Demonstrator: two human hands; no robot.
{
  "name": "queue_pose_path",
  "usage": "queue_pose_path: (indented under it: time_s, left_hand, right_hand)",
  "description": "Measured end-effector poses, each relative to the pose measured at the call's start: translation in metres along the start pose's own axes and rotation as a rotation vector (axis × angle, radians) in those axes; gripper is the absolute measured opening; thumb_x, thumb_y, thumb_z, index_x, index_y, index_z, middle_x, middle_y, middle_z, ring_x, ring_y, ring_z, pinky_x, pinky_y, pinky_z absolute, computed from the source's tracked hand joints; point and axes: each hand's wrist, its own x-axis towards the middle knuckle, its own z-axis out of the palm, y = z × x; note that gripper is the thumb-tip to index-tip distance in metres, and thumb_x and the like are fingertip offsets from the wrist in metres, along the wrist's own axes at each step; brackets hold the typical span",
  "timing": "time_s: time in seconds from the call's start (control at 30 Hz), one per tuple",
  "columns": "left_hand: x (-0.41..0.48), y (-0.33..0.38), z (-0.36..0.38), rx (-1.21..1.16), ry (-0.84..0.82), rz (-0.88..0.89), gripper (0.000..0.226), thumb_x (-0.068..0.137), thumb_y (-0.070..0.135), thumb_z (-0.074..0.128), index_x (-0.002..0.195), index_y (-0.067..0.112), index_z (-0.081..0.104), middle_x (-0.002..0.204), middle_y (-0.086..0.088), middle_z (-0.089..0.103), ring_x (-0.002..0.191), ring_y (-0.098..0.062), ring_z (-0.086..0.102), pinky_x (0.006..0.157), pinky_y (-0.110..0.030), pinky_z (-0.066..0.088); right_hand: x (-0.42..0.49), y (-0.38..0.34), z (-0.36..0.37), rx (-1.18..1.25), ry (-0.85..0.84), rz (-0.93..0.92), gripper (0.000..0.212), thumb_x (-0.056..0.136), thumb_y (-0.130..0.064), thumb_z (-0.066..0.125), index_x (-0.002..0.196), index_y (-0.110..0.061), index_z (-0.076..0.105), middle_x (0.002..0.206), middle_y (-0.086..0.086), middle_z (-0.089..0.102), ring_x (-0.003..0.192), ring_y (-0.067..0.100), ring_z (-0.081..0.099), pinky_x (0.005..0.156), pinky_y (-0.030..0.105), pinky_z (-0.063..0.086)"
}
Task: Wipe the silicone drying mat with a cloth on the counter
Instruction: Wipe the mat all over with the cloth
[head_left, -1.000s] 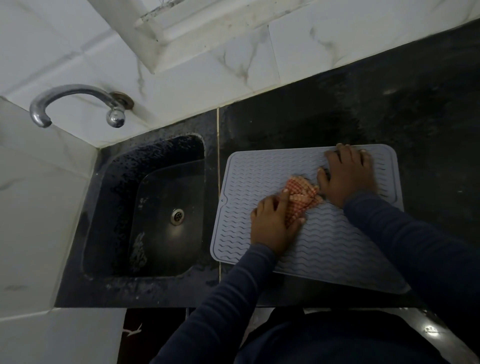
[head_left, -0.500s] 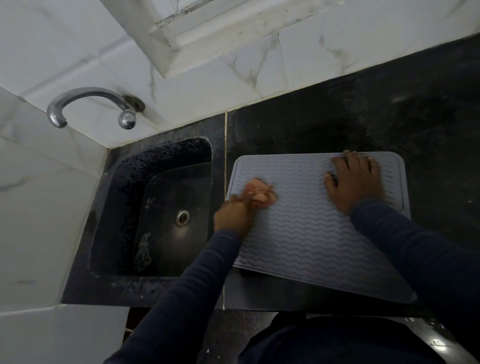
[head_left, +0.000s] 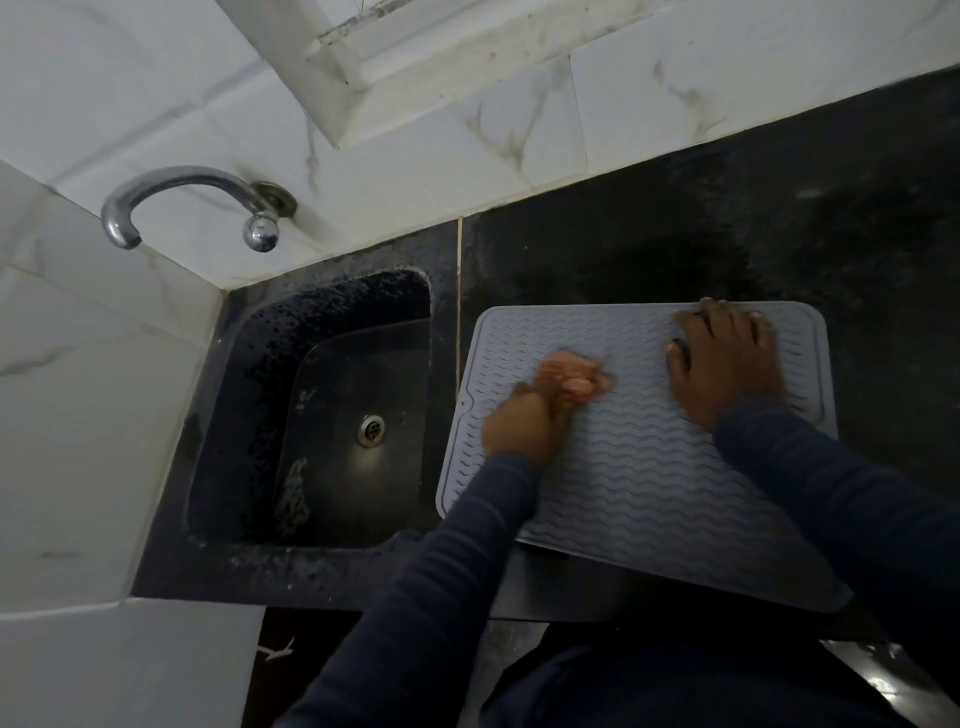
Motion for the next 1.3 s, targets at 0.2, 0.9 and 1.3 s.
queue_pose_path:
  time_s: [0.2,0.9,1.3]
  left_hand:
    - [0.029,-0.061,-0.026,-0.003,0.064,-0.278,0.054,0.091,0.063,0.039,0.121,0.022,0.057,0.116,-0.010,0.061,0.103,-0.032,0.061,0.087,-0.041,0.047]
    - [0.047,-0.009,-0.026,-0.169,0.059,-0.044,0.049,0.096,0.062,0.024,0.135,0.039,0.040,0.127,0.003,0.053,0.105,-0.018,0.058,0.082,-0.032,0.043]
    - [0.039,-0.024,-0.016,-0.071,-0.005,-0.117,0.054,0.092,0.067,0.021,0.118,0.031,0.053,0.101,-0.003,0.061,0.086,-0.019,0.059,0.073,-0.034,0.047]
  right_hand:
    - [0.004,0.002,-0.002,-0.016,0.020,-0.016,0.044,0.095,-0.040,0.043,0.130,-0.016,0.052,0.138,0.014,0.047,0.127,0.033,0.041,0.111,0.051,0.025]
    - [0.033,0.008,-0.003,0.178,0.006,-0.033,0.031,0.099,-0.028,0.038,0.120,-0.013,0.054,0.152,0.011,0.034,0.147,0.024,0.015,0.120,0.042,0.009]
    - [0.034,0.011,0.001,0.235,0.030,-0.044,0.027,0.096,-0.018,0.042,0.118,-0.011,0.056,0.151,0.012,0.038,0.146,0.026,0.022,0.120,0.041,0.009]
